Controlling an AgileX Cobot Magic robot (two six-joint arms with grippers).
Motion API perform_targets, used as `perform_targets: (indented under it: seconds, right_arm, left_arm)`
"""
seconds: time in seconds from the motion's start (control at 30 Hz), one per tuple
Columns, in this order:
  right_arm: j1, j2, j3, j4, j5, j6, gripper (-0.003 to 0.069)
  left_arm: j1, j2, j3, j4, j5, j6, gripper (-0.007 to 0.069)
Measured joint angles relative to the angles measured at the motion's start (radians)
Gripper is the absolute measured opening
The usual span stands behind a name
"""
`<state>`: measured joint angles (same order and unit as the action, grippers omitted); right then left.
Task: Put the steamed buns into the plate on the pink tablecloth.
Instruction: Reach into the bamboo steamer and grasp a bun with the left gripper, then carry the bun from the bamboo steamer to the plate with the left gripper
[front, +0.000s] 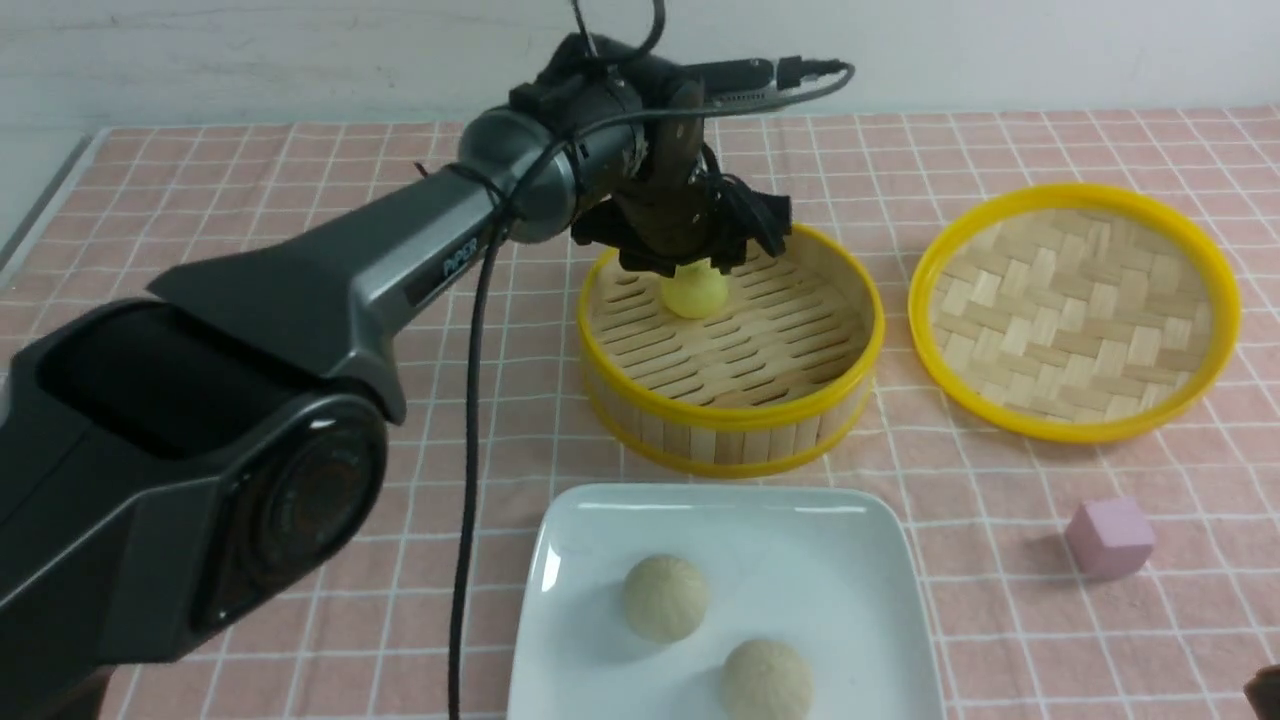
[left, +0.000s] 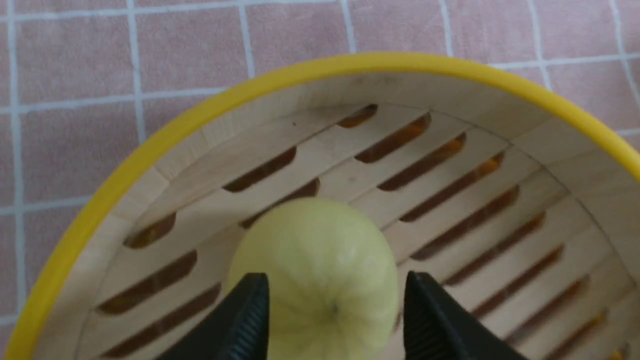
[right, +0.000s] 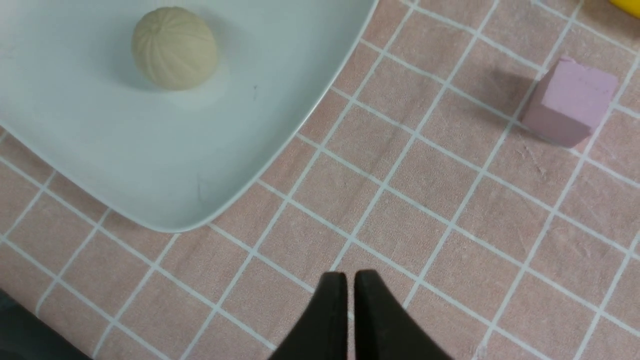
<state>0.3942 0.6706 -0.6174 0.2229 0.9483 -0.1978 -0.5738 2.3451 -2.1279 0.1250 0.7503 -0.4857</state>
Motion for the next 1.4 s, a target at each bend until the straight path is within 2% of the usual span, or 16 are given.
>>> perform_targets:
  seconds: [0.07,0.1,0.17,0.2,0.27,0.43,0.5,0.67,0.87,0.9,0.93,1.0,1.1,1.27,1.4]
  right_arm:
    - [0.000,0.000,0.000,0.000,-0.002,0.000,0.0047]
    - [0.000,0.000,0.000,0.000,-0.002,0.000,0.0049]
    - [0.000,0.000,0.000,0.000,-0.005,0.000,0.0054]
    - [0.000,0.000,0.000,0.000,-0.005,0.000,0.0054]
    - [0.000,0.000,0.001,0.000,-0.005,-0.003,0.0056]
    - [0.000,0.000,0.001,0.000,-0.005,-0.004,0.0060]
    - [0.000,0.000,0.001,0.000,-0.005,-0.004,0.0062]
    - [0.000,0.000,0.001,0.001,-0.006,-0.004,0.0062]
    - [0.000,0.000,0.001,0.003,-0.012,-0.004,0.0065]
    - [0.000,0.000,0.001,0.002,-0.012,-0.004,0.0067]
    - [0.000,0.000,0.001,0.002,-0.012,-0.004,0.0067]
    - [0.000,0.000,0.001,0.001,-0.013,-0.004,0.0069]
    - [0.000,0.000,0.001,0.001,-0.013,-0.004,0.0072]
    - [0.000,0.000,0.001,0.005,-0.013,-0.004,0.0076]
    - [0.000,0.000,0.001,0.008,-0.015,-0.004,0.0081]
  left_arm:
    - [0.000,0.022,0.000,0.032,-0.023,-0.026,0.0368]
    - [0.000,0.032,-0.001,0.043,-0.025,-0.046,0.0334]
    - [0.000,0.041,-0.004,0.060,-0.012,-0.082,0.0190]
    - [0.000,0.041,-0.004,0.060,-0.009,-0.086,0.0176]
    - [0.000,0.033,-0.010,0.061,0.034,-0.090,0.0050]
    - [0.000,-0.045,-0.004,0.026,0.164,-0.024,0.0023]
    - [0.000,-0.158,0.000,0.017,0.266,0.063,0.0022]
    - [-0.001,-0.422,0.002,0.001,0.465,0.172,0.0022]
    - [-0.059,-0.623,0.228,-0.028,0.489,0.207,0.0022]
    - [-0.104,-0.681,0.379,-0.036,0.489,0.192,0.0022]
    - [-0.116,-0.686,0.397,-0.038,0.489,0.189,0.0022]
    - [-0.208,-0.749,0.616,-0.043,0.484,0.124,0.0022]
    - [-0.317,-0.793,0.901,-0.057,0.379,-0.039,0.0024]
    - [-0.408,-0.798,1.096,-0.048,0.209,-0.262,0.0024]
    - [-0.438,-0.798,1.149,0.010,0.087,-0.360,0.0024]
